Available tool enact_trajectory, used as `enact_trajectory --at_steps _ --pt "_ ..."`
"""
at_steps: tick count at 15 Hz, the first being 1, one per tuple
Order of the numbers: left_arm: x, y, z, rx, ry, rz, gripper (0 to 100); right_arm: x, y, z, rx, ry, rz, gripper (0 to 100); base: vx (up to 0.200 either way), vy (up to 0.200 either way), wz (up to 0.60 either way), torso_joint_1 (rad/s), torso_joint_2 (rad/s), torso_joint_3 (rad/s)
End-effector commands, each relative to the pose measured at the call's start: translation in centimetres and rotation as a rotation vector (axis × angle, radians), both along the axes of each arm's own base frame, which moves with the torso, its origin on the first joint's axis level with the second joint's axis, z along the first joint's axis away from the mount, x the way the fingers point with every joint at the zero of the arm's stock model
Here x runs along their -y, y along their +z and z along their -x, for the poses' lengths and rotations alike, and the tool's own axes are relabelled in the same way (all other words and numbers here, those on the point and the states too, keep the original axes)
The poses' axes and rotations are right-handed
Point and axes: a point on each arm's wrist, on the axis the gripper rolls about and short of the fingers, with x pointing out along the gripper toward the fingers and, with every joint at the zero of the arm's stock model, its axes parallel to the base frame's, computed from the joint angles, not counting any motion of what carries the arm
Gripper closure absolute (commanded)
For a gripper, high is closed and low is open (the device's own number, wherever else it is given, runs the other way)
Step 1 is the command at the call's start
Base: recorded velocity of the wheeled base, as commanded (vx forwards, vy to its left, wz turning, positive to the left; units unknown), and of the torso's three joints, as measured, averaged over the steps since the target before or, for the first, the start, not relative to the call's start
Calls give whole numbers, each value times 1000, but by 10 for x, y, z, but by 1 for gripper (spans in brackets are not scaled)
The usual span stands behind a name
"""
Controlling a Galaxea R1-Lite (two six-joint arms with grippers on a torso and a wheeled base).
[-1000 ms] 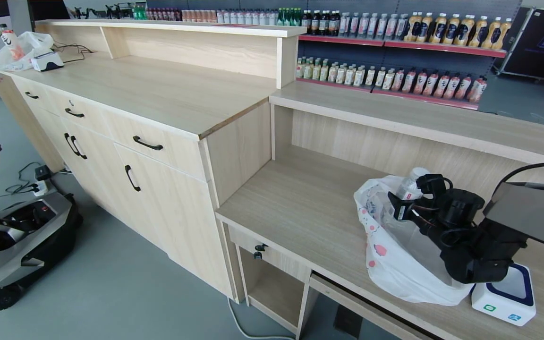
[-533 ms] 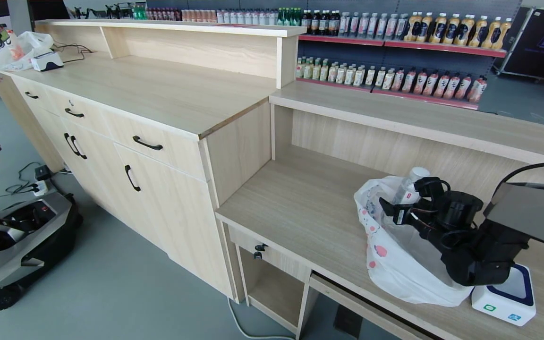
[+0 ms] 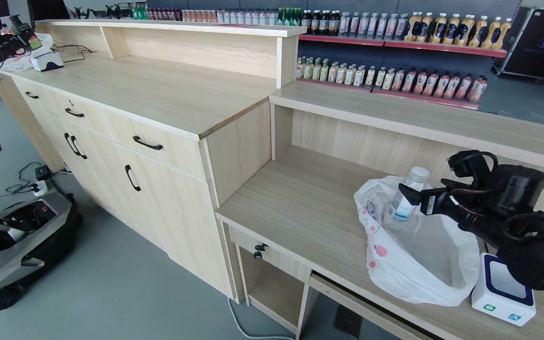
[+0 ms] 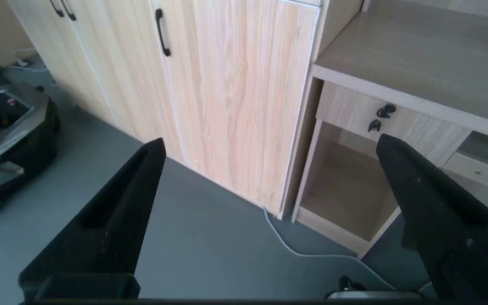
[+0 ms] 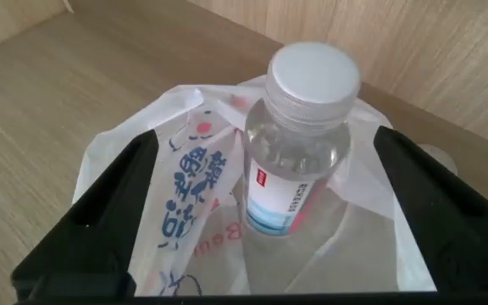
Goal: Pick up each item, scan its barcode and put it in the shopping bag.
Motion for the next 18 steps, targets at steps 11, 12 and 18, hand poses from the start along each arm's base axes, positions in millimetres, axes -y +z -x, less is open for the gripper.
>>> enact_trajectory --at_steps 11,12,18 --pt "0 0 0 0 0 0 0 86 79 163 -162 -876 61 0 0 0 -491 1 2 3" --pt "0 0 0 0 1 0 0 93 73 162 -207 -935 40 0 0 0 0 0 0 0" --pt "0 0 0 0 1 0 0 140 8 120 -366 -976 -262 0 0 0 0 0 0 0"
